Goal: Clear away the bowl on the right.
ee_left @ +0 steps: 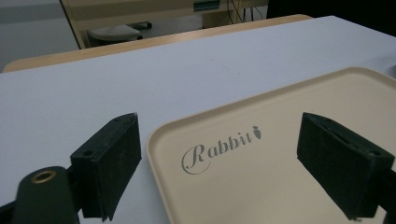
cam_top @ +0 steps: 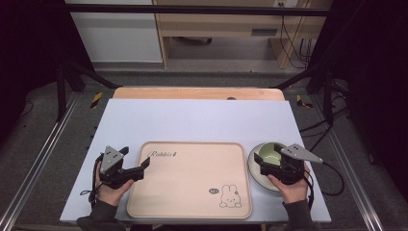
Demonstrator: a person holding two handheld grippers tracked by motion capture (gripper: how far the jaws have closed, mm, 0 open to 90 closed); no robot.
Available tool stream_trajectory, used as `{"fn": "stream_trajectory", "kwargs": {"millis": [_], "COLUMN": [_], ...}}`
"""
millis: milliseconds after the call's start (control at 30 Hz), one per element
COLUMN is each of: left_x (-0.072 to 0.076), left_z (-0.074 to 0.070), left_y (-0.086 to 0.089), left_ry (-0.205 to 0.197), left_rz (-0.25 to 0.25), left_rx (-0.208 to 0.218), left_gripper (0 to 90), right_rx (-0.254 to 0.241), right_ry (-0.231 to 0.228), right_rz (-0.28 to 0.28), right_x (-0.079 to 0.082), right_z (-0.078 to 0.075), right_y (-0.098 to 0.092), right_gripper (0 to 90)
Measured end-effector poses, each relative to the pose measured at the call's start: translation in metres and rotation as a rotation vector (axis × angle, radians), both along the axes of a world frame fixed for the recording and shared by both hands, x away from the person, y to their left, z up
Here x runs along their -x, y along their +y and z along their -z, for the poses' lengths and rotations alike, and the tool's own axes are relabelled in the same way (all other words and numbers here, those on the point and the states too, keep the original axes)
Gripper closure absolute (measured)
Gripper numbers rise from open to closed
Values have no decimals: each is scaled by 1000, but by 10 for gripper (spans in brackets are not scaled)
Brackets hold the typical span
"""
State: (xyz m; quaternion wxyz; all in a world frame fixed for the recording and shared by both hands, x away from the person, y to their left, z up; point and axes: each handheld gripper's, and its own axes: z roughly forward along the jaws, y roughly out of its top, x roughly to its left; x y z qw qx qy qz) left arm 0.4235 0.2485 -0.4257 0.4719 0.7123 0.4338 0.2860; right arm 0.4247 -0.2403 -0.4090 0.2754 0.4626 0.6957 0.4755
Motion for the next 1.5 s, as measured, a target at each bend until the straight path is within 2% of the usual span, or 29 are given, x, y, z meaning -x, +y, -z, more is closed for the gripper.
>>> {"fn": "stream_trajectory", "kwargs": {"millis": [600,900,1300,1500], "left_x": [0,0,0,-1], "left_z": [0,1,1,1], "left_y": [0,0,-1,-1], "left_ry": [-2,-1,1,2], "left_rz": [2,0,2,2], "left_rx": [-4,-7,-10,-12], "left_gripper": [133,133,133,133], "right_rx": [6,26,39,52], "right_ry": [32,58,93,110], "right_rz": [37,94,141,178], "right_x": [-1,-3,-5,-7], "right_z": [-2,0,3,7], "right_y": [-18,-33,-43,-51], "right_gripper": [232,262,298,344]}}
